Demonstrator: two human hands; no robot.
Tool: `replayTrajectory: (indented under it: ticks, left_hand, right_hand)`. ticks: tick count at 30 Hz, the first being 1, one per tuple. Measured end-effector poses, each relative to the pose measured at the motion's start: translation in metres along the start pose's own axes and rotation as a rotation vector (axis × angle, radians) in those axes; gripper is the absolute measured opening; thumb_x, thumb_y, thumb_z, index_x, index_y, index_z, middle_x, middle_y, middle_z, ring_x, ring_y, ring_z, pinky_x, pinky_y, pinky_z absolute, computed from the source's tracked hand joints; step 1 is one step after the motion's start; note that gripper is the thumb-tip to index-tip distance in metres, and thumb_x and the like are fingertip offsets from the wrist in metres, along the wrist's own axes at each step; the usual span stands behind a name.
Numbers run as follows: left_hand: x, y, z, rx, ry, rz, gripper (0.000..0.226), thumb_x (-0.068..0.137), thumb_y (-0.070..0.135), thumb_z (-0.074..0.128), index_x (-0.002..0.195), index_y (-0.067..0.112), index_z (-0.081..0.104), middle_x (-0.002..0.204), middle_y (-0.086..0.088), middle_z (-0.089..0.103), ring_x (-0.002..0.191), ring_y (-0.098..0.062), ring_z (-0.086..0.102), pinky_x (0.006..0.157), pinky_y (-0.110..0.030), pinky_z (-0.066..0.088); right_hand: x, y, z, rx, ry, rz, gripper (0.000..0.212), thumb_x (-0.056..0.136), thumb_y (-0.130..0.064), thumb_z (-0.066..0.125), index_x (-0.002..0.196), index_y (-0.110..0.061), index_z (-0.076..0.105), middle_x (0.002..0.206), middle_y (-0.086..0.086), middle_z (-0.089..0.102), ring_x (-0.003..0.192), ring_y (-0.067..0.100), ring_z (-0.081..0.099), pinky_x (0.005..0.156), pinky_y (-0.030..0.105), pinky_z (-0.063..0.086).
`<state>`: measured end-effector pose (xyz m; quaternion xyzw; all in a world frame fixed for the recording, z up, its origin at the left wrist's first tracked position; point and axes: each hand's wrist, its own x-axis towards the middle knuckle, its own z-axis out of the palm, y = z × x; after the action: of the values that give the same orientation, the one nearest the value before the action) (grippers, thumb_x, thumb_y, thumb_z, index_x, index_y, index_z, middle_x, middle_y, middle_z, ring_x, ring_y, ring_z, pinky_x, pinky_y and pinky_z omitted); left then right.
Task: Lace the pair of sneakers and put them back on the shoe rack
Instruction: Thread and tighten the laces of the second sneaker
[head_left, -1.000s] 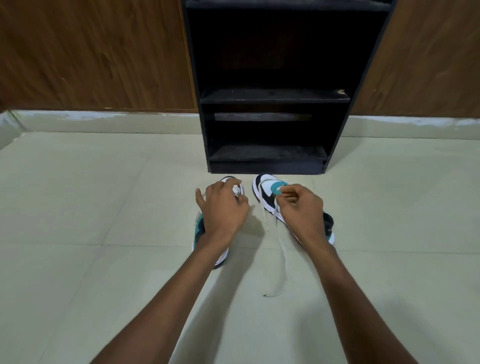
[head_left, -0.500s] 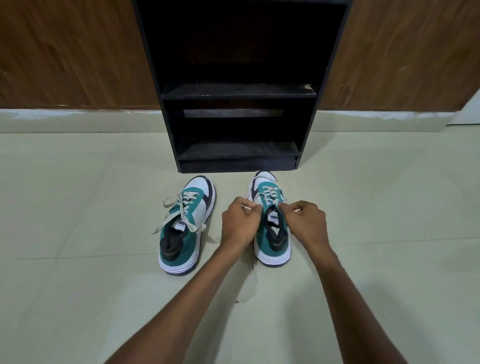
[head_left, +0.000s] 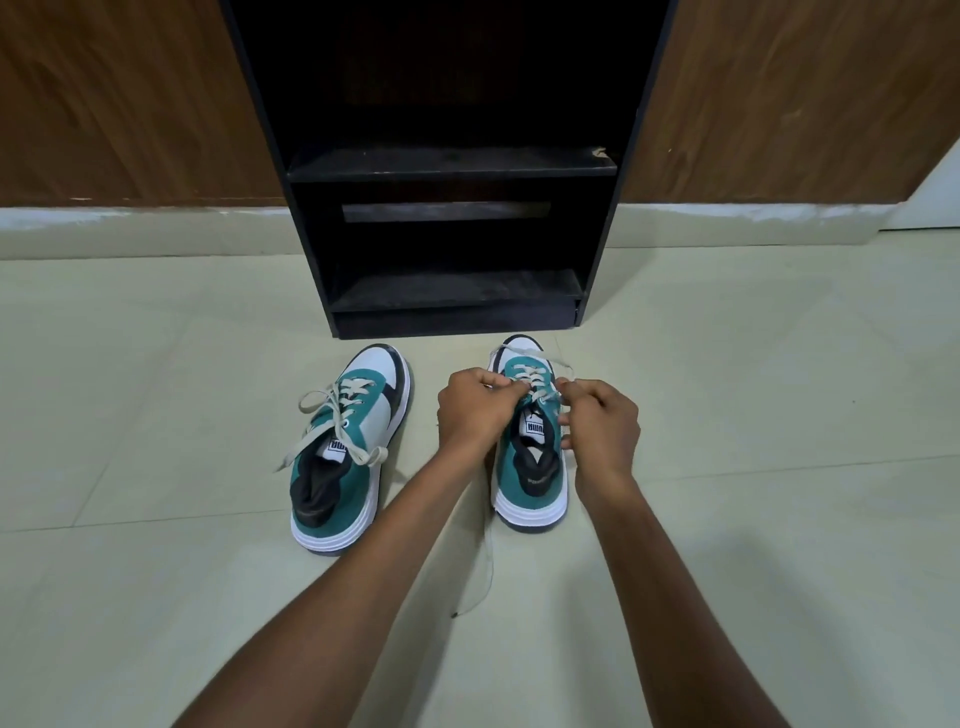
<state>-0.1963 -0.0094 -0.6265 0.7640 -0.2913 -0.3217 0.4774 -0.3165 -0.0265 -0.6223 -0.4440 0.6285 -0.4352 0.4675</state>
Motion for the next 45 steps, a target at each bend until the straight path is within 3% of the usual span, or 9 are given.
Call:
replayTrajectory:
  ticks: [5,10,15,20,23,30,37,41,45]
  left_hand:
    - [-0.004,0.008,-0.004,-0.075,-0.031,0.018,0.018,0.084,0.030,0.071,0.070,0.019,0.069,0.073,0.001,0.070,0.077,-0.019,0.067,0.075,-0.033,0.054]
    - [-0.026,0.025,-0.016,-0.686,-0.164,-0.090,0.003,0.088,0.009,0.061,0.091,0.008,0.062,0.092,-0.012,0.071,0.064,-0.009,0.069,0.054,-0.017,0.052]
    - [-0.022,0.034,-0.026,-1.061,-0.260,0.045,0.028,0.093,-0.002,0.045,0.112,0.008,0.062,0.106,-0.015,0.076,0.099,-0.023,0.073,0.090,-0.031,0.057]
    - [-0.012,0.025,-0.016,-0.322,0.019,0.245,0.022,0.091,0.005,0.060,0.109,0.017,0.061,0.109,-0.005,0.062,0.096,-0.010,0.064,0.085,-0.025,0.051]
    - [-0.004,0.007,-0.009,0.014,0.053,0.136,0.023,0.084,0.025,0.076,0.100,0.021,0.060,0.109,-0.002,0.061,0.102,-0.019,0.062,0.088,-0.032,0.052]
    - [0.005,0.005,-0.010,0.202,-0.034,0.130,0.021,0.084,0.032,0.081,0.070,0.020,0.070,0.078,0.000,0.073,0.080,-0.021,0.069,0.071,-0.027,0.050]
    - [-0.005,-0.002,-0.009,-0.240,-0.062,0.197,0.016,0.089,0.017,0.076,0.097,0.018,0.061,0.085,-0.002,0.077,0.084,-0.012,0.074,0.075,-0.022,0.055]
    - [-0.005,0.003,-0.006,-0.149,-0.002,0.143,0.040,0.078,0.037,0.085,0.102,0.019,0.059,0.093,0.003,0.070,0.083,-0.010,0.067,0.065,-0.012,0.048]
    - [0.000,0.007,-0.004,0.059,0.039,-0.001,0.043,0.071,0.047,0.089,0.084,0.018,0.060,0.088,0.002,0.065,0.085,-0.019,0.063,0.066,-0.026,0.045]
  right_hand:
    - [-0.002,-0.005,0.003,0.171,-0.057,0.027,0.006,0.090,-0.015,0.064,0.088,-0.011,0.069,0.088,0.005,0.074,0.078,0.017,0.065,0.055,0.029,0.048]
    - [-0.005,-0.025,0.003,0.257,-0.184,0.048,0.013,0.089,-0.008,0.064,0.097,-0.012,0.073,0.084,0.007,0.073,0.071,0.014,0.062,0.057,0.029,0.045]
    - [-0.007,-0.047,0.002,0.362,-0.243,0.042,0.018,0.091,-0.003,0.063,0.105,-0.005,0.073,0.081,0.005,0.072,0.061,0.006,0.066,0.057,0.023,0.049]
    - [-0.005,-0.052,-0.001,0.407,-0.266,0.047,0.017,0.090,-0.001,0.069,0.105,-0.007,0.071,0.094,0.011,0.075,0.070,0.019,0.072,0.063,0.028,0.057]
    - [-0.004,-0.047,-0.001,0.411,-0.208,0.011,0.017,0.092,-0.002,0.068,0.108,-0.005,0.070,0.095,0.010,0.075,0.066,0.017,0.072,0.058,0.026,0.058]
    - [-0.001,-0.036,-0.001,0.420,-0.122,-0.058,0.024,0.092,-0.001,0.069,0.114,-0.010,0.069,0.109,0.011,0.076,0.072,0.016,0.074,0.054,0.024,0.054]
    - [-0.002,-0.038,0.000,0.444,-0.126,-0.056,0.023,0.091,-0.005,0.073,0.113,-0.010,0.069,0.108,0.014,0.075,0.067,0.012,0.074,0.053,0.023,0.056]
    - [-0.002,-0.030,0.002,0.387,-0.124,-0.061,0.019,0.091,-0.009,0.074,0.109,-0.012,0.070,0.108,0.012,0.075,0.063,0.011,0.073,0.056,0.025,0.057]
    - [0.000,-0.025,0.003,0.361,-0.108,-0.057,0.021,0.090,-0.011,0.075,0.110,-0.012,0.070,0.108,0.013,0.075,0.072,0.016,0.075,0.059,0.027,0.058]
